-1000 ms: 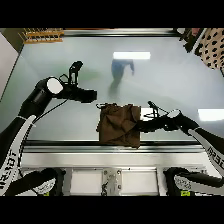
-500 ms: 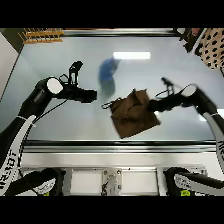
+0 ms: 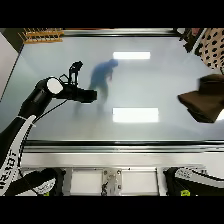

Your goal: Fold the clothes and pants, and hang the long-sleeved shirts on hangers.

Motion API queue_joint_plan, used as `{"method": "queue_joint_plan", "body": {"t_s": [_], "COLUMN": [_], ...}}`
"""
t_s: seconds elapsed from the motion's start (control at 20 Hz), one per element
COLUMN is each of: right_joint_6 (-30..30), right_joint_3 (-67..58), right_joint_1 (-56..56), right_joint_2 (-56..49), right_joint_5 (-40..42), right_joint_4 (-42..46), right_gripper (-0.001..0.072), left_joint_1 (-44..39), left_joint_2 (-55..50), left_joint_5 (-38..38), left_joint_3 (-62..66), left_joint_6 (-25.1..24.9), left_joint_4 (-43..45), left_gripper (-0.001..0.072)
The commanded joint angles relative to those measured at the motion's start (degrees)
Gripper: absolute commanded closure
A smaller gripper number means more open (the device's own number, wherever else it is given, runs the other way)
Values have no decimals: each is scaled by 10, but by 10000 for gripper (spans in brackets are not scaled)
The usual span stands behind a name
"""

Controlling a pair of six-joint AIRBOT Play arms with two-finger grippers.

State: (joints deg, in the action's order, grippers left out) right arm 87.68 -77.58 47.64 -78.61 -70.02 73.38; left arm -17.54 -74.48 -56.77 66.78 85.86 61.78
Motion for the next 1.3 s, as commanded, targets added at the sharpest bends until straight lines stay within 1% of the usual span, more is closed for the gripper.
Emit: {"method": "queue_joint_plan", "body": {"t_s": [0.0,0.2,0.4,0.6,0.7,0.75,0.8,0.85,0.9,1.0,1.1,1.15,1.25], "right_joint_6": [-14,-59,-58,-23,-23,-24,-24,-24,-24,-24,-26,-40,-60], "right_joint_3": [62,150,159,158,158,158,158,155,149,134,133,133,134], "right_joint_1": [157,234,256,256,256,256,256,256,256,254,236,214,151], "right_joint_2": [-3,-3,3,9,9,11,14,20,29,66,122,154,208], "right_joint_5": [-11,15,23,28,35,37,38,37,38,53,105,131,162], "right_joint_4": [-17,-8,55,118,130,130,130,130,130,130,125,110,44], "right_gripper": [695,695,694,694,688,672,471,197,115,123,123,123,123], "left_joint_1": [0,0,0,0,0,0,0,0,0,0,0,0,0], "left_joint_2": [0,0,0,0,0,0,0,0,0,0,0,0,0], "left_joint_5": [-5,-10,-17,-17,-17,-17,-17,-17,-17,-17,-17,-15,-14], "left_joint_3": [0,0,0,0,0,0,0,0,0,0,0,0,0], "left_joint_6": [1,1,1,1,0,0,0,0,0,0,0,0,0], "left_joint_4": [0,0,0,0,0,0,0,0,0,0,0,0,0], "left_gripper": [702,702,702,702,702,702,702,702,702,701,702,702,702]}}
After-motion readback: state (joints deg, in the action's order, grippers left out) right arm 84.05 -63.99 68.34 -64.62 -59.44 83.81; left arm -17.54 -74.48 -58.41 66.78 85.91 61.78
